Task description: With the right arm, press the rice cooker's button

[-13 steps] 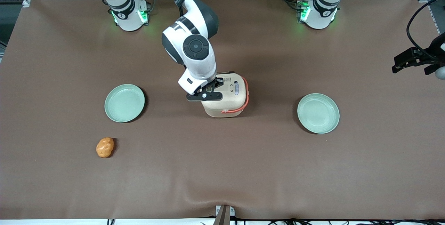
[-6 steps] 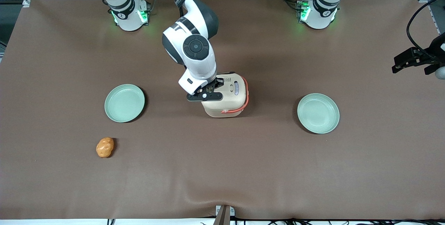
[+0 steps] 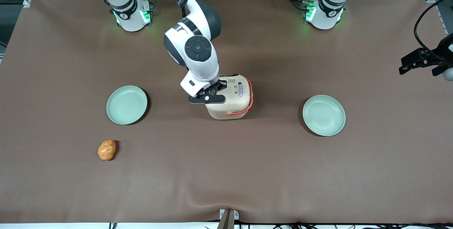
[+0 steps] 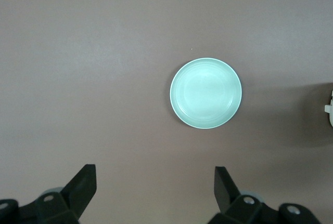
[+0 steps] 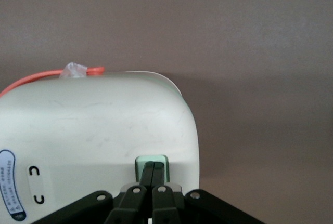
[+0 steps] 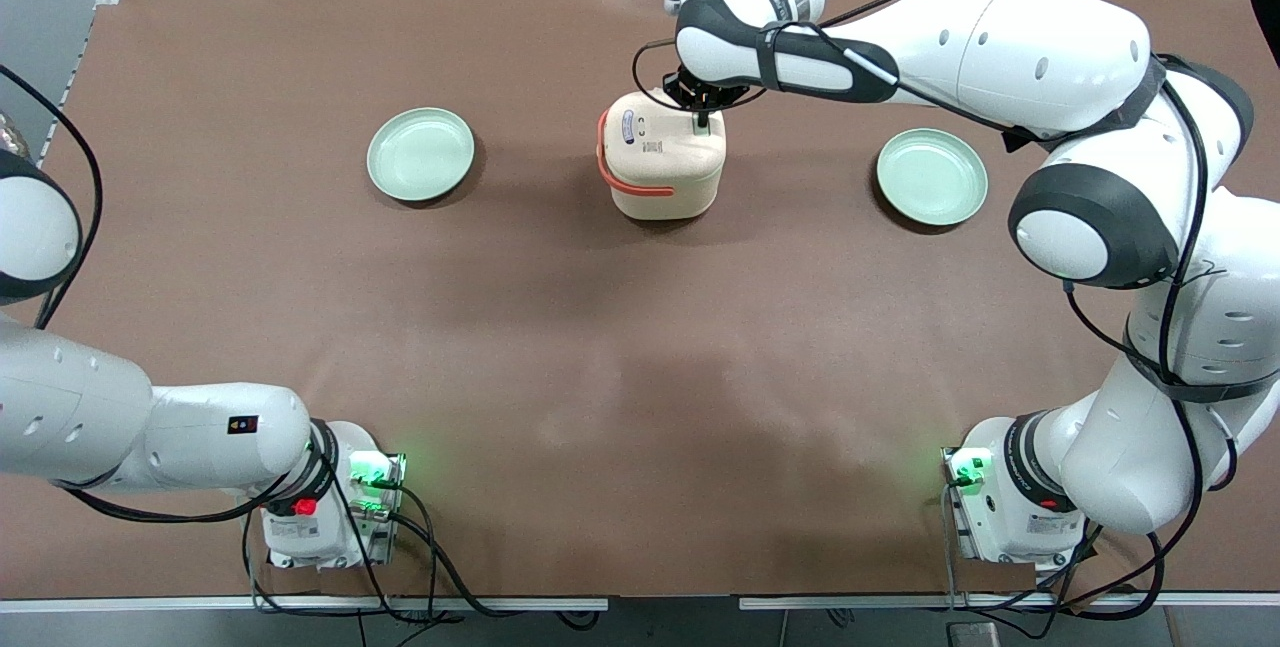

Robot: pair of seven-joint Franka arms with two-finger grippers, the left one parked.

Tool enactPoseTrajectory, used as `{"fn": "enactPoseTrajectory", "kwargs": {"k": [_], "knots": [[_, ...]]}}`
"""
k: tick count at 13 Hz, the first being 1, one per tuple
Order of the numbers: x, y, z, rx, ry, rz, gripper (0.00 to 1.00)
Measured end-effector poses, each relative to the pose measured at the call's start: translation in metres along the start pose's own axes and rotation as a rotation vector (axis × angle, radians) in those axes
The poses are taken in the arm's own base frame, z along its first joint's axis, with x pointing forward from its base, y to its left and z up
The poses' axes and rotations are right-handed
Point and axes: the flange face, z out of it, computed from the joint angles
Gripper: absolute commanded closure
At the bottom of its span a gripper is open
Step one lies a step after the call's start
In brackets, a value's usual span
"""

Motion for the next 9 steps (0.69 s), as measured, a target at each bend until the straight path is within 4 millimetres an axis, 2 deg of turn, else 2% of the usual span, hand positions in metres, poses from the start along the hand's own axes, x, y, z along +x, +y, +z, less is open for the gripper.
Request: {"fn": "enactPoseTrajectory", "kwargs": {"k": [1, 2, 5, 7, 9], "knots": [[0.003, 0.002, -0.007, 0.006, 0.013, 0.003, 0.99], [0.006, 0.003, -0.016, 0.015, 0.028, 0.005, 0.94], [0.002, 0.007, -0.057, 0.020, 0.042, 0.005, 0.69], [-0.001, 0.017, -0.096, 0.006, 0.029, 0.015, 0.48], [0.003, 0.039, -0.140, 0.002, 0.026, 0.025, 0.21]]}}
